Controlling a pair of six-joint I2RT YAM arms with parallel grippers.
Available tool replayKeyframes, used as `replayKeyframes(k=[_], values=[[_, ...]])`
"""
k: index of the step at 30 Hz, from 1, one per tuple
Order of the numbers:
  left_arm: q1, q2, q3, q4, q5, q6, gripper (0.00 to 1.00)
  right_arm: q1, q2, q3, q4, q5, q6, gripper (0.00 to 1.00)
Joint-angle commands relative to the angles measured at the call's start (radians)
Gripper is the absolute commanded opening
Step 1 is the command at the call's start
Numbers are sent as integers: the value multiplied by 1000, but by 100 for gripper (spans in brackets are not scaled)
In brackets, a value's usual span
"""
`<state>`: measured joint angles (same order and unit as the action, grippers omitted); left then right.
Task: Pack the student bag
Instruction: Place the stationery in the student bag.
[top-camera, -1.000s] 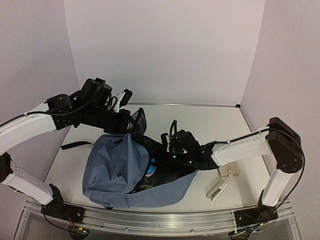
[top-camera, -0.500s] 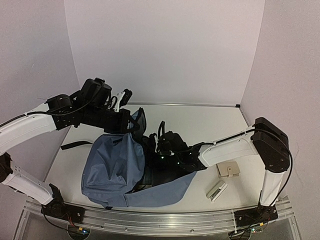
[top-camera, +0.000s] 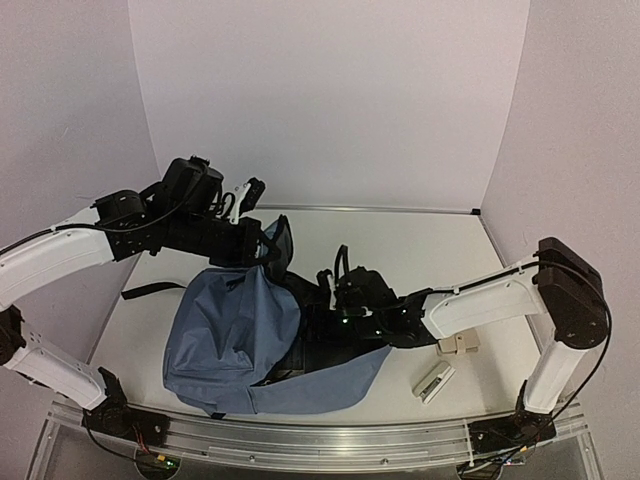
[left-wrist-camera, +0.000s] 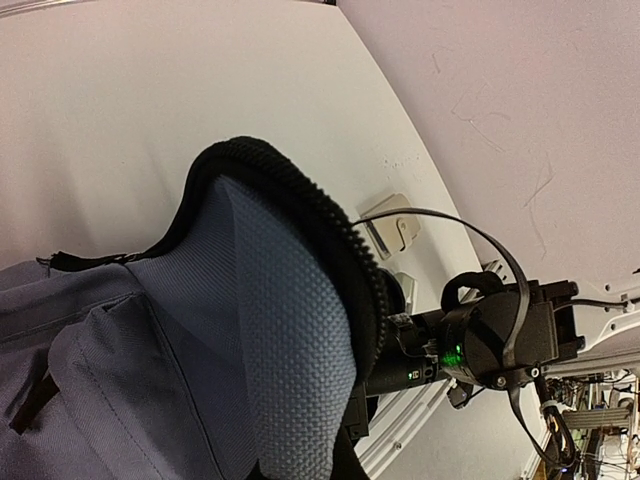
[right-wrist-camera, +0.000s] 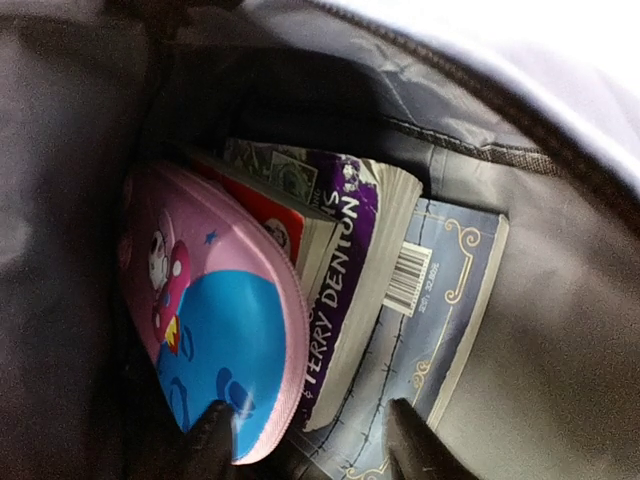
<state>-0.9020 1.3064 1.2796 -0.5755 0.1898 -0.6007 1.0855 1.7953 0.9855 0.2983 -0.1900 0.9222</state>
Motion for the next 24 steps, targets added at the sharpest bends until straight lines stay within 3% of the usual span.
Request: replayKeyframes(k=[1,8,14,20,24], values=[[5,-41,5,114,16,3,0,8,25,39,42,-45,-4,32],[6,-54,-13,117,7,-6,0,10,120,75,212,-163,51,22],[8,-50,-15,116,11,-14,0,13,156,87,303,-171,78,21],[11,-38,-13,127,26,-15,0,7,-7,-25,233,-8,49,33],[10,32,25,138,92,1,0,-1,-198,-129,132,141,22,47]])
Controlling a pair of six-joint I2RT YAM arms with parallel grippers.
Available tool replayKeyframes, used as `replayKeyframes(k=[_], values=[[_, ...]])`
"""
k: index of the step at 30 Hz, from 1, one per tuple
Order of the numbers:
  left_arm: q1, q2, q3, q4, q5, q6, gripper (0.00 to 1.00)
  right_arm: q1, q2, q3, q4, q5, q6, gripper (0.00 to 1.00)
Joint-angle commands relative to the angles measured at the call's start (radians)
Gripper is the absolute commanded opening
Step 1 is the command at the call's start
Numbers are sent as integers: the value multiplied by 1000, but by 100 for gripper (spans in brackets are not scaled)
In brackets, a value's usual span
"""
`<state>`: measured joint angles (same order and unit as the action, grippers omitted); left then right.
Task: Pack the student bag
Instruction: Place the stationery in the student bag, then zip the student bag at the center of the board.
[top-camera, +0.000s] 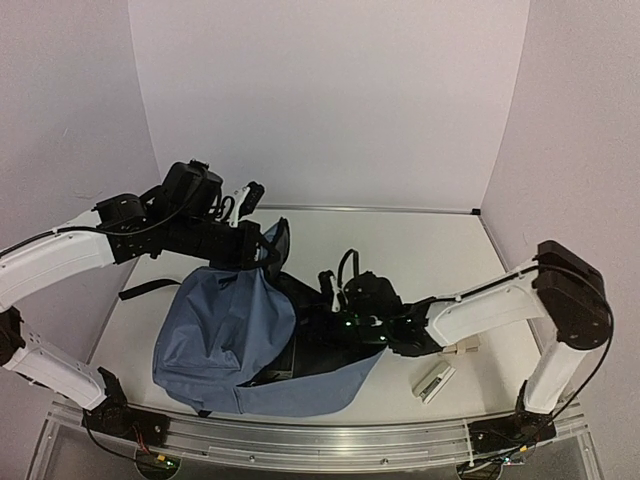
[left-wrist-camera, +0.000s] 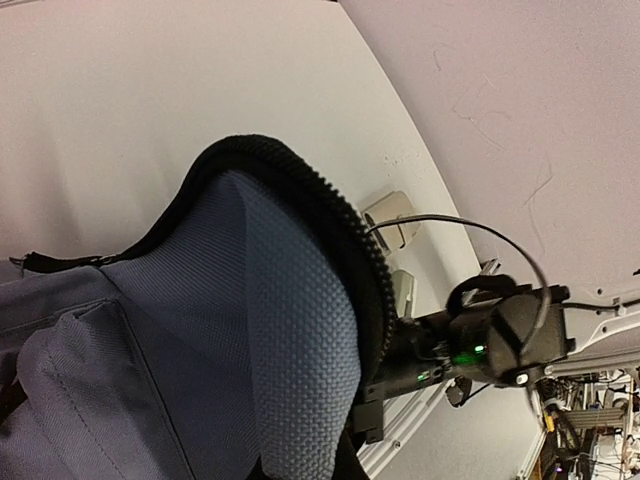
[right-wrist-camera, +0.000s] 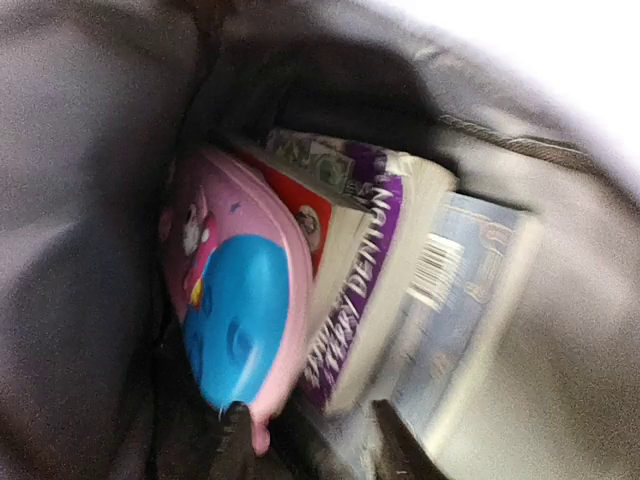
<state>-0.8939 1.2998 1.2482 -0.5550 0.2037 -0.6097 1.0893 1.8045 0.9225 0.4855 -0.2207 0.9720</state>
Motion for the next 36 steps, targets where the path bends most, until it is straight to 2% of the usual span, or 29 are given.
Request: replayKeyframes(k=[1,5,6,7,8,10,13,17,21,27,32,36], values=[[1,74,73,122,107,14,0,-7,-267,-90,-99,218,-39,51],[-16,210,130,190,251,28,0,-10,-481,-121,-298,410,-75,61],[-28,238,143,210,276,34,2,-11,-522,-122,-351,456,-84,64],[-45,268,161,224,296,43,7,-11,-560,-123,-405,487,-94,66],[-59,297,184,226,303,53,16,-11,-595,-125,-439,509,-105,68],[-83,350,238,197,303,79,45,-10,-653,-130,-473,507,-153,72],[-95,356,257,167,260,88,76,-9,-682,-124,-484,400,-241,75],[-75,244,175,120,106,45,95,9,-665,-112,-512,210,-316,76],[43,105,59,5,32,-58,100,68,-595,-83,-509,60,-343,75],[221,-62,-62,-221,-14,-127,100,185,-406,12,-464,-33,-333,73],[263,-124,-108,-359,-48,-151,100,203,-263,85,-459,-76,-255,73],[265,-134,-164,-393,-37,-183,100,206,-191,110,-459,-113,-221,73]])
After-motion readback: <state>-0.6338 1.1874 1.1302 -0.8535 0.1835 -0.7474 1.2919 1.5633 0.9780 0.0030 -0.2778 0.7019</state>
